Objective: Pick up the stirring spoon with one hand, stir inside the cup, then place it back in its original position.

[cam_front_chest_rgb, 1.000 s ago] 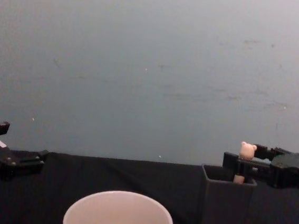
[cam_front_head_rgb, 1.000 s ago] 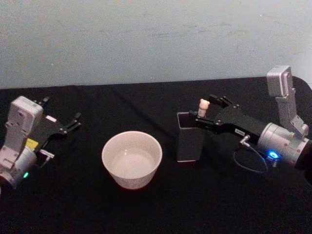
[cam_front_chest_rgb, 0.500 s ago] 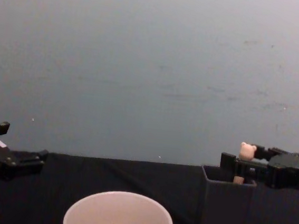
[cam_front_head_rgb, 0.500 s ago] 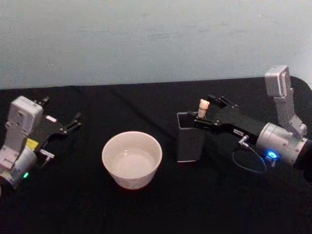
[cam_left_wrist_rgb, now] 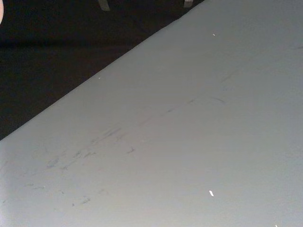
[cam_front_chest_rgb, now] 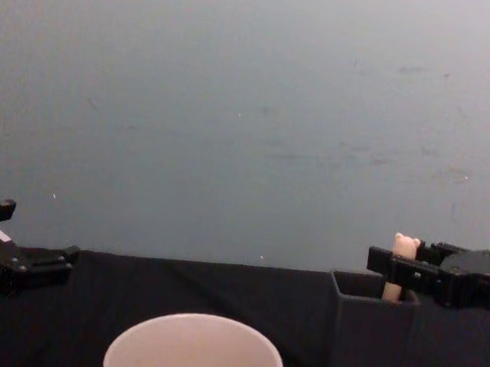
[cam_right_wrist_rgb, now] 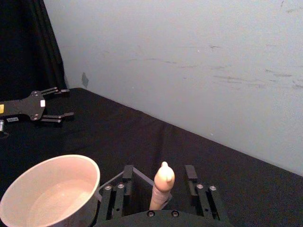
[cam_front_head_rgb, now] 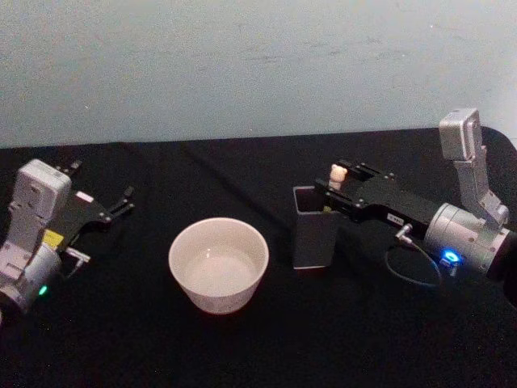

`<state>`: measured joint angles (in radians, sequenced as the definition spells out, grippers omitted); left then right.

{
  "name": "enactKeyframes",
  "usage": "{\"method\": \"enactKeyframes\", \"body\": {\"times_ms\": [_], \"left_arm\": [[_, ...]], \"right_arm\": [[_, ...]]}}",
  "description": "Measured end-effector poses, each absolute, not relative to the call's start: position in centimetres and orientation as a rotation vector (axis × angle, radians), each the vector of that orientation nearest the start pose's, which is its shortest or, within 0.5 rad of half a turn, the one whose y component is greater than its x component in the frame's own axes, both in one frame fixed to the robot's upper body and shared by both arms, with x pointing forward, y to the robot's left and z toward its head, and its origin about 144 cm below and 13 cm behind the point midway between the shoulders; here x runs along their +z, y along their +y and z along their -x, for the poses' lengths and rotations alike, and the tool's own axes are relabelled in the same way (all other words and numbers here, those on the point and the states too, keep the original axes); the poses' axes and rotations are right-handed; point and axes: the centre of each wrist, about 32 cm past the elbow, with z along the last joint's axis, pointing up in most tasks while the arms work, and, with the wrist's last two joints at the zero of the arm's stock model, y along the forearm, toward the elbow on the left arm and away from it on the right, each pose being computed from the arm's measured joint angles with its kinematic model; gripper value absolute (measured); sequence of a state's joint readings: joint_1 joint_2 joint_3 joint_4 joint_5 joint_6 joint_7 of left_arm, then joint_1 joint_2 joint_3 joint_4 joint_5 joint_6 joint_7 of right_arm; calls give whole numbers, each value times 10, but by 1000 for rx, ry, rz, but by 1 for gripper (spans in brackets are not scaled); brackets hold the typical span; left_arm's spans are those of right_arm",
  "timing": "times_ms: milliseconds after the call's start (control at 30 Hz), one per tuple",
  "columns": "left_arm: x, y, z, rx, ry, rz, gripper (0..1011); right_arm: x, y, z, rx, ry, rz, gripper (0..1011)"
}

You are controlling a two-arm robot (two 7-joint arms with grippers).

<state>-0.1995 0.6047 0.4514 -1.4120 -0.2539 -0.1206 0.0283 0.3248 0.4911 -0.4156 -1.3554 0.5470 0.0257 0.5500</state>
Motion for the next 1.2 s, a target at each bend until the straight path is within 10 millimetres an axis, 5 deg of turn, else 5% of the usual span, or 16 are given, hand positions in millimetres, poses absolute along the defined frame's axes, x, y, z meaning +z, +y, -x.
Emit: {"method": "enactKeyframes", "body": {"times_ms": [433,1200], "left_arm": [[1140,310,-489,1248,-285,-304,1001],[1140,310,-489,1248,-285,-304,1001]], "right_arm": [[1170,-287,-530,-770,65,76,246],[1189,-284,-525,-777,-18,10,214]]}}
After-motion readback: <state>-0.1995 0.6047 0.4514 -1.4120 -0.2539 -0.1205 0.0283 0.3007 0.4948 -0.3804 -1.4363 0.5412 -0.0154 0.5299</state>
